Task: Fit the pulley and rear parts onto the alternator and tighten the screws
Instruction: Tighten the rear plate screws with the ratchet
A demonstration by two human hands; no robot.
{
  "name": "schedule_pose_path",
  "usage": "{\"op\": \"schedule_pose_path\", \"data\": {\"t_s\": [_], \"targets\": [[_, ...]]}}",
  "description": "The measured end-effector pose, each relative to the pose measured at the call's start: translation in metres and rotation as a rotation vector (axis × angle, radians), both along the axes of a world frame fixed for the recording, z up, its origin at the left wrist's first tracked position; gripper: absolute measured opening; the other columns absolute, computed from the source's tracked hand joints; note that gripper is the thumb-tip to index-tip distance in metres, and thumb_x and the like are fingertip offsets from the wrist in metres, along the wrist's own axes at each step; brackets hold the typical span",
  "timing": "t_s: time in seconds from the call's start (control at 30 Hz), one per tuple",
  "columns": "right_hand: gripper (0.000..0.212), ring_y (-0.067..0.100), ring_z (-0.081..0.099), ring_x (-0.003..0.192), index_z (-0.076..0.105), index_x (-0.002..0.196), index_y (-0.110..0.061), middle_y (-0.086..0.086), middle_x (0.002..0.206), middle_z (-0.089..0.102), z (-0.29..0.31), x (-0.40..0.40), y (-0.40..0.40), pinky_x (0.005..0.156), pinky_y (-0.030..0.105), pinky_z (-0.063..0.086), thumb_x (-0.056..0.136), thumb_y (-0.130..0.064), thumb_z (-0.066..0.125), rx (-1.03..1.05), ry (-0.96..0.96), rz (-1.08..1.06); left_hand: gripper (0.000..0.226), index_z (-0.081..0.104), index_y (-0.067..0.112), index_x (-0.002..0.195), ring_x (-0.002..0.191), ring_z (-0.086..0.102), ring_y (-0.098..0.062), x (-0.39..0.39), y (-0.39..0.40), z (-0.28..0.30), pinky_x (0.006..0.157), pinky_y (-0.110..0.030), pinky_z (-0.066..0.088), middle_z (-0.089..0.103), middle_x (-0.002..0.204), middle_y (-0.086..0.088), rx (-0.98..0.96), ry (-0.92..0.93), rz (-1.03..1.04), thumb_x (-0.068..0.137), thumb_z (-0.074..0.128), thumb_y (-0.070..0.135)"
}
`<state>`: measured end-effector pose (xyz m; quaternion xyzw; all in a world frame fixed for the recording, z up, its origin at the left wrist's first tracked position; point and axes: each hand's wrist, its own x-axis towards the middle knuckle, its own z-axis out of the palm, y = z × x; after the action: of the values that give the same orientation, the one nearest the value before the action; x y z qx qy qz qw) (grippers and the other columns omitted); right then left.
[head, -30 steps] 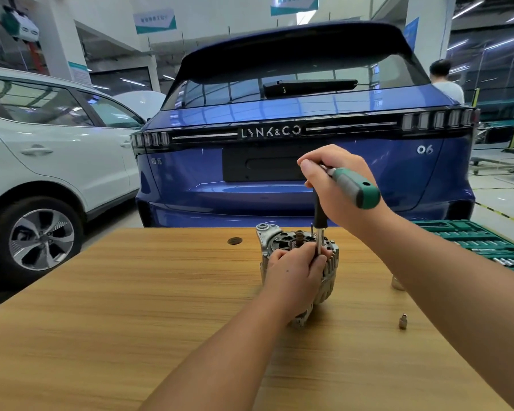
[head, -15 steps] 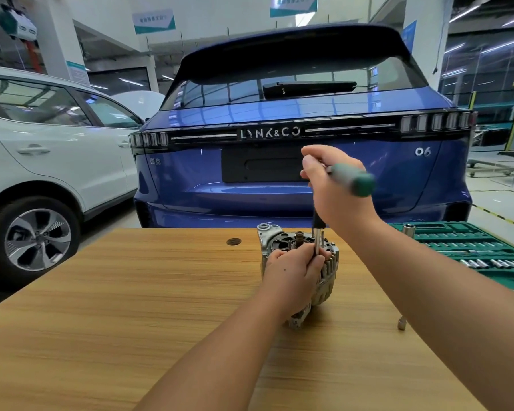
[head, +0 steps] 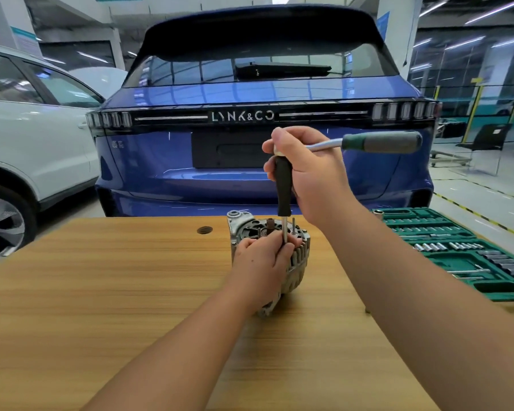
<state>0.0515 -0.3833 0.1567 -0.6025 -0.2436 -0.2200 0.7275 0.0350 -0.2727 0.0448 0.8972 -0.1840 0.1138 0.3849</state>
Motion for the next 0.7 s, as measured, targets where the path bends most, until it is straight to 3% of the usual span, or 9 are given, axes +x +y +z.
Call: {"op": "schedule_pose_path", "data": {"t_s": [0.13,0.23,0.37,0.43,0.53,0.6,0.7], "targets": [[0.017,0.015,0.067,0.062,0.067,0.088,-0.005,0.015,0.082,0.071,-0.003,-0.001,0.008,0.065,0.04,0.056,0.099,-0.017,0.063,-0.091,-0.143,-0.207,0.026,0.058,0.043,0.116,0.096,0.034,0.017,0.003,0.005,-0.003,0.105,-0.038,0.029,0.061,0.12,0.026,0.017,-0.024,-0.028,0.108,0.035,0.034],[0.019,0.016,0.067,0.062,0.067,0.088,-0.001,0.022,0.081,0.068,-0.005,0.002,0.014,0.062,0.038,0.055,0.099,-0.016,0.063,-0.071,-0.184,-0.3,0.023,0.054,0.046,0.11,0.089,0.024,0.038,0.004,0.007,-0.001,0.104,-0.037,0.03,0.056,0.103,0.028,0.036,-0.043,-0.044,0.108,0.035,0.033],[0.016,0.019,0.063,0.059,0.064,0.087,-0.005,0.022,0.08,0.067,-0.006,0.004,0.018,0.059,0.033,0.051,0.099,-0.015,0.062,-0.005,-0.18,-0.287,0.02,0.05,0.046,0.106,0.085,0.027,0.036,0.005,0.005,0.0,0.104,-0.039,0.032,0.052,0.093,0.028,0.054,-0.052,-0.024,0.108,0.036,0.033],[0.013,0.017,0.058,0.057,0.062,0.091,-0.01,0.013,0.08,0.069,-0.004,0.003,0.019,0.058,0.031,0.05,0.101,-0.019,0.059,0.06,-0.089,-0.188,0.019,0.05,0.045,0.105,0.084,0.035,0.023,0.006,-0.001,-0.002,0.108,-0.038,0.029,0.056,0.095,0.023,0.068,-0.081,0.011,0.108,0.034,0.035],[0.027,0.016,0.054,0.054,0.065,0.082,-0.014,0.004,0.076,0.073,0.005,0.001,0.011,0.058,0.03,0.049,0.103,-0.026,0.052,0.137,0.22,0.059,0.024,0.056,0.04,0.109,0.086,0.044,0.012,0.006,-0.009,-0.006,0.108,-0.035,0.023,0.062,0.094,0.02,0.069,-0.144,0.061,0.107,0.033,0.035],[0.024,0.018,0.051,0.051,0.054,0.08,-0.012,0.005,0.068,0.066,0.015,-0.001,0.001,0.057,0.029,0.045,0.1,-0.025,0.05,0.146,0.404,0.277,0.025,0.058,0.04,0.109,0.09,0.04,0.023,0.008,-0.01,-0.009,0.104,-0.032,0.021,0.061,0.095,0.023,0.052,-0.157,0.051,0.107,0.033,0.035],[0.022,0.017,0.047,0.049,0.043,0.074,-0.019,-0.002,0.056,0.054,0.026,0.002,-0.009,0.06,0.03,0.04,0.093,-0.028,0.047,0.045,0.566,0.404,0.025,0.056,0.046,0.107,0.095,0.021,0.038,0.01,-0.006,-0.011,0.096,-0.029,0.02,0.059,0.101,0.027,0.036,-0.129,0.017,0.107,0.033,0.037]]}}
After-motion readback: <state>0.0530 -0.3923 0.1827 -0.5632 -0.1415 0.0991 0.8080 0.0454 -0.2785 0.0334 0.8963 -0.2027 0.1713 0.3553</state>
